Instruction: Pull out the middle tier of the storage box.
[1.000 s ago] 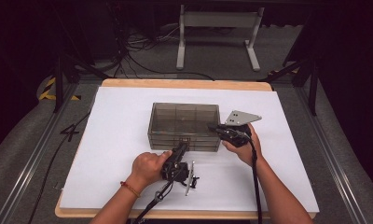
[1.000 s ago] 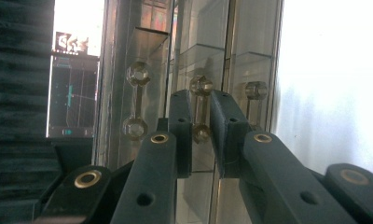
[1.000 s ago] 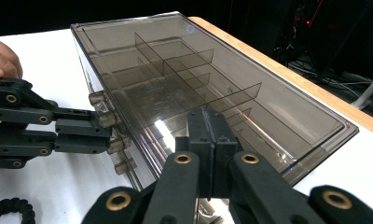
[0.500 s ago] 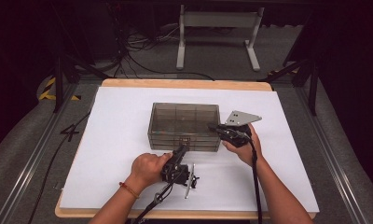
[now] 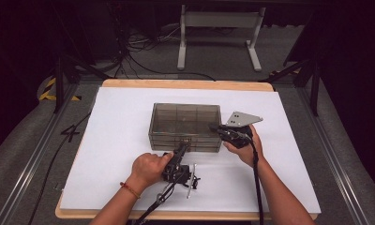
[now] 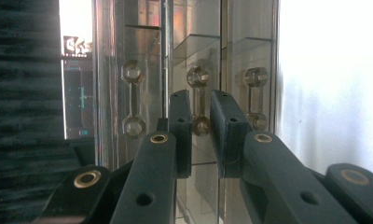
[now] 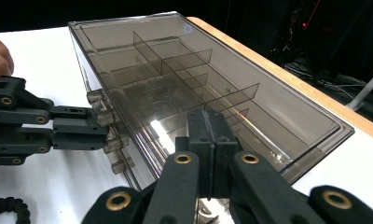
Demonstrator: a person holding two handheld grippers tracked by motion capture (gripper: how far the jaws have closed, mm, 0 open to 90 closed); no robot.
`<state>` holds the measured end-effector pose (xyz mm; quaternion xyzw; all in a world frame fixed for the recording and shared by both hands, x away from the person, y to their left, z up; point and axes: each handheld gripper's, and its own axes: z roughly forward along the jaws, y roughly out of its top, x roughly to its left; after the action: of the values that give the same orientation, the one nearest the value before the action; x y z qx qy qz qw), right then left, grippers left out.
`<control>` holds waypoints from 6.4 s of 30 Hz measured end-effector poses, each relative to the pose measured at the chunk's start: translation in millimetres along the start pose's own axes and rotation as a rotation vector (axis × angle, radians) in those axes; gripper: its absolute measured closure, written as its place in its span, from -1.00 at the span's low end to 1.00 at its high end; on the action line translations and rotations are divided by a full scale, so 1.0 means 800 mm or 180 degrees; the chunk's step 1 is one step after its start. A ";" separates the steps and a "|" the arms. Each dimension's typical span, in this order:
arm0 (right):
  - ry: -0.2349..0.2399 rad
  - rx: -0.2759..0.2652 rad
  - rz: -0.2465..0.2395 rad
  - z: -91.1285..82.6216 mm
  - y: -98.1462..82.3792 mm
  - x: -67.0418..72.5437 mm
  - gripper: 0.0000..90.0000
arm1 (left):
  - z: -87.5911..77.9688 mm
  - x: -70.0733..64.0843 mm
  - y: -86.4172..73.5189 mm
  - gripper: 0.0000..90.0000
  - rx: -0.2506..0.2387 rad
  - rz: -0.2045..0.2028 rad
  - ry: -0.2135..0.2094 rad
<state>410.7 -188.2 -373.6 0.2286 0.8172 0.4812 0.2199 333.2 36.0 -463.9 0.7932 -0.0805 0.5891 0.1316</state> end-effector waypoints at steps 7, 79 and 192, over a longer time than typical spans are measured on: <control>0.0008 -0.0011 0.0007 -0.001 -0.001 0.000 1.00 | -0.006 0.003 0.001 0.77 0.0104 0.0104 -0.0042; -0.0164 0.0100 -0.0167 -0.037 0.003 0.000 1.00 | -0.108 0.073 -0.128 -0.02 -0.0560 -0.2305 -0.0978; 0.0217 0.0267 -0.0063 -0.050 -0.090 0.040 0.92 | -0.043 0.048 -0.187 0.84 -0.0689 -0.3125 -0.1944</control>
<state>350.2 -227.9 -424.7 0.2131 0.8459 0.4519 0.1869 355.4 190.0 -434.9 0.8534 0.2022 0.1926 0.4401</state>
